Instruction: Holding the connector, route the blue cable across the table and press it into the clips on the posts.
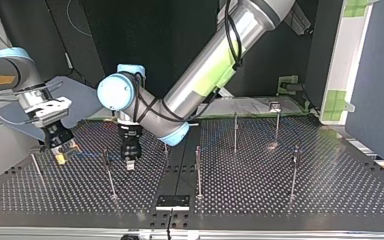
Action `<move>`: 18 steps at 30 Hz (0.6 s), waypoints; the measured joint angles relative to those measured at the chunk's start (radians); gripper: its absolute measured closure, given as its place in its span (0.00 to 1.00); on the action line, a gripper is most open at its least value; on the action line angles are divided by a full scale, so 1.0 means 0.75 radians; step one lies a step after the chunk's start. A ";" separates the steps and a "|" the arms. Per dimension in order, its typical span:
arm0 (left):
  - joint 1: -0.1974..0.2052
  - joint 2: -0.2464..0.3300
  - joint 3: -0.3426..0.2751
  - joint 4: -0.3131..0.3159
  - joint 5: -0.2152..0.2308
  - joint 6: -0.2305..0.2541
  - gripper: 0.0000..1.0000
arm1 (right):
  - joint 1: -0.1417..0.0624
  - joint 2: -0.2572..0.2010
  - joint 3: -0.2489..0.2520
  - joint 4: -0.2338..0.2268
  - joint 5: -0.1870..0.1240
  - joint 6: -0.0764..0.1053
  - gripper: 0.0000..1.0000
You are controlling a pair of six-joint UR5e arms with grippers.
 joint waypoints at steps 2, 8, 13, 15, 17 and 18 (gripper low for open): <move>0.015 -0.001 -0.010 0.014 0.016 0.001 1.00 | -0.002 0.013 -0.004 -0.012 -0.006 0.002 1.00; 0.035 -0.001 -0.023 0.018 0.065 -0.001 0.90 | -0.010 0.031 -0.009 -0.038 -0.013 0.007 1.00; 0.021 0.000 -0.025 -0.008 0.094 -0.012 0.53 | -0.015 0.033 -0.009 -0.041 -0.014 0.007 1.00; 0.010 0.000 -0.025 -0.028 0.098 -0.016 0.21 | -0.015 0.033 -0.009 -0.041 -0.014 0.006 1.00; 0.004 0.000 -0.026 -0.047 0.097 -0.018 0.00 | -0.015 0.033 -0.009 -0.041 -0.014 0.005 1.00; 0.001 0.000 -0.026 -0.062 0.096 -0.020 0.00 | -0.015 0.033 -0.009 -0.041 -0.014 0.005 1.00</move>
